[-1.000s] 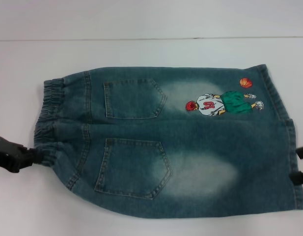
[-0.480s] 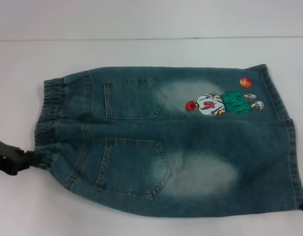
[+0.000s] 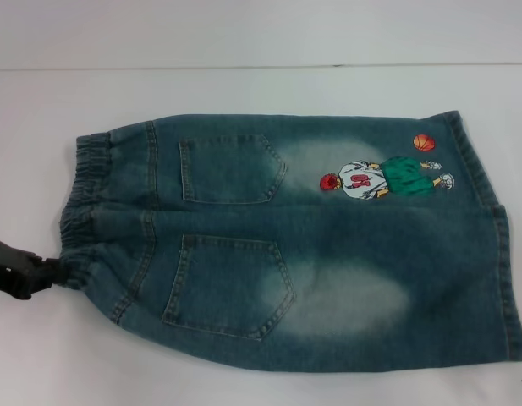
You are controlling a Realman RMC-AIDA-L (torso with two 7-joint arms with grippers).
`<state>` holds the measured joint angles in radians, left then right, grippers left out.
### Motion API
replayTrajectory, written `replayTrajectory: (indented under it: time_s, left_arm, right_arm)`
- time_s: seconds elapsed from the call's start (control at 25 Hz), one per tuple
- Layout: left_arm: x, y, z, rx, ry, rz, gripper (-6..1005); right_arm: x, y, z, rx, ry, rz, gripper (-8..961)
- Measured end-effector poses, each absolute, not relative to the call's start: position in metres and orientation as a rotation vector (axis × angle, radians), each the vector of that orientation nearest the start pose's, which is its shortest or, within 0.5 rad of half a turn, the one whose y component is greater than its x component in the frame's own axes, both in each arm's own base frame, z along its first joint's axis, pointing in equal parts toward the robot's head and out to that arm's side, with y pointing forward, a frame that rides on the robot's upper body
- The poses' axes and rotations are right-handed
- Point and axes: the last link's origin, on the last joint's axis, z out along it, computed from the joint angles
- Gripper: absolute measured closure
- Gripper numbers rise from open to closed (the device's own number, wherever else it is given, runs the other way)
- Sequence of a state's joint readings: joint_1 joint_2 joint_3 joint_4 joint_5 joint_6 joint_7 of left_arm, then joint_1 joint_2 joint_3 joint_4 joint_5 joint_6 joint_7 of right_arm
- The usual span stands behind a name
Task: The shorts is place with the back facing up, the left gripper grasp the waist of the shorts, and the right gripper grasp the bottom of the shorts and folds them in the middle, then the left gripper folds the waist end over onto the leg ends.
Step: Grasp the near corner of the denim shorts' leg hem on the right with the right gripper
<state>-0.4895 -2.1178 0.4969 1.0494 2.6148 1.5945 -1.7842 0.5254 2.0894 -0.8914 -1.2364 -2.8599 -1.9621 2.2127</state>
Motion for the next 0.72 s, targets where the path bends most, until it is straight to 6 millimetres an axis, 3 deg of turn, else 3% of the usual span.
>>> replayTrajectory:
  time_s: [0.28,0.72]
  left_arm:
    - [-0.327,0.31,0.055,-2.533,-1.083,0.014,924]
    - [-0.328,0.308,0.054,-2.535,-1.089,0.02,922]
  right_arm:
    - [0.292,0.287,0.05,-2.612,1.431,-0.725,112]
    - [0.287,0.294,0.048,-2.64,1.369,-0.673,119]
